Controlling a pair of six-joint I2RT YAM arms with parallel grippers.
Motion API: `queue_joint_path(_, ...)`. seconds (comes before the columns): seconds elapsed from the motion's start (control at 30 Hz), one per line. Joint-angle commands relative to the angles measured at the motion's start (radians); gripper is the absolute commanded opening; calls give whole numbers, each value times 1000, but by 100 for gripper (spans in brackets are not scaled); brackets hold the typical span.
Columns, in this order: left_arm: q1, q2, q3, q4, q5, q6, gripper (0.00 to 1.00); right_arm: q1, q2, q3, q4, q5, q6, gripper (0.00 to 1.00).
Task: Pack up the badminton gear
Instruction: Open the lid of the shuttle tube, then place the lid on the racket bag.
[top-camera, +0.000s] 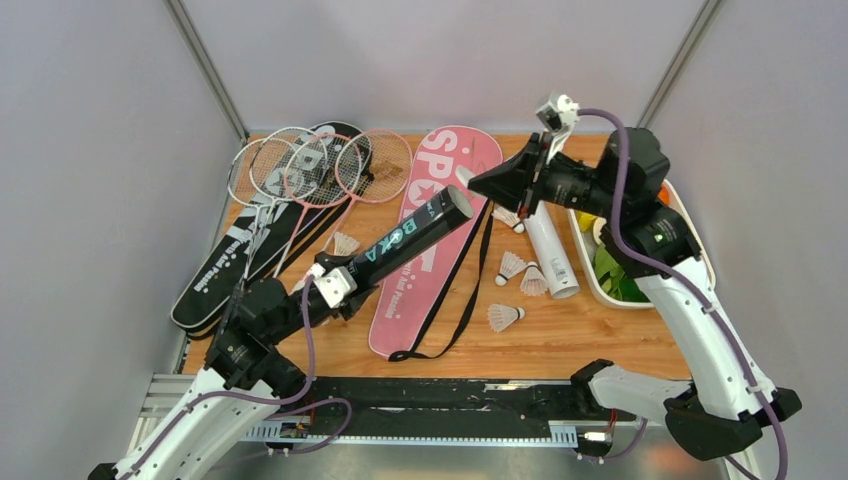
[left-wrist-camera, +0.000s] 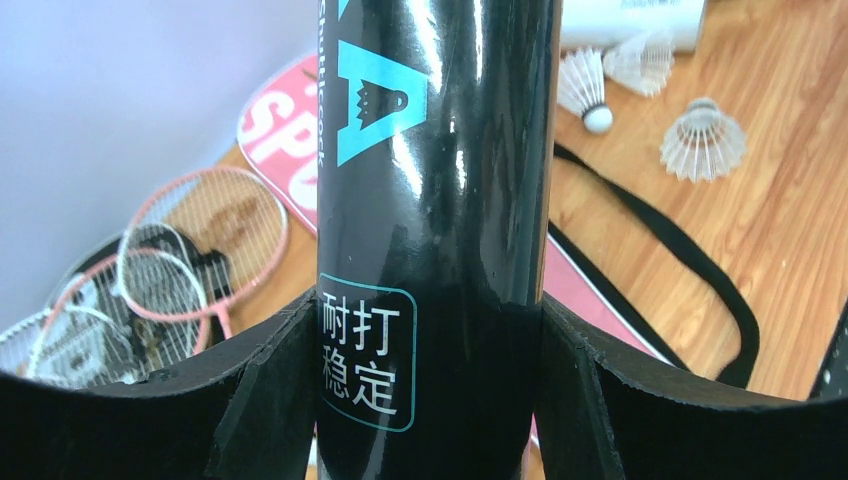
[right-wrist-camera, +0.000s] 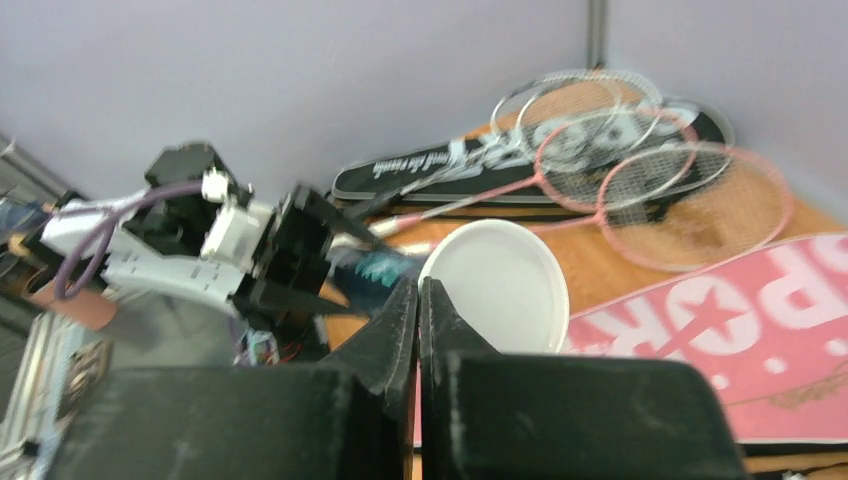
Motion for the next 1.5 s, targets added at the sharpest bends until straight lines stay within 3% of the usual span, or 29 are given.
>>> queue_joint_path(0.0, 5, -5, -15, -53, -20, 41, 0, -47, -68, 76, 109, 18, -8, 0)
queue_joint_path(0.27, 5, -5, 4, -49, -32, 12, 0, -50, -97, 14, 109, 144, -31, 0)
queue_joint_path(0.33, 6, -11, 9, -26, -91, -46, 0, -50, -85, -21, 108, 191, -11, 0)
queue_joint_path(0.57, 5, -36, 48, 67, -498, -255, 0, -50, -37, -190, 135, 337, 38, 0)
queue_joint_path(0.73, 5, 7, 129, 6, -625, -345, 0, -37, 45, -354, 253, 360, 61, 0)
queue_joint_path(0.9, 6, -1, 101, 33, -587, -334, 0, 50, 195, -450, 327, 503, 60, 0)
queue_joint_path(1.17, 6, -100, 47, 73, -533, -310, 0, 214, 489, -409, 394, 744, 50, 0)
queue_joint_path(1.3, 6, -138, 27, 81, -529, -307, 0, 244, 596, -368, 390, 775, 41, 1)
queue_joint_path(1.47, 6, -153, 29, 71, -538, -303, 0, 243, 628, -323, 353, 756, -11, 27)
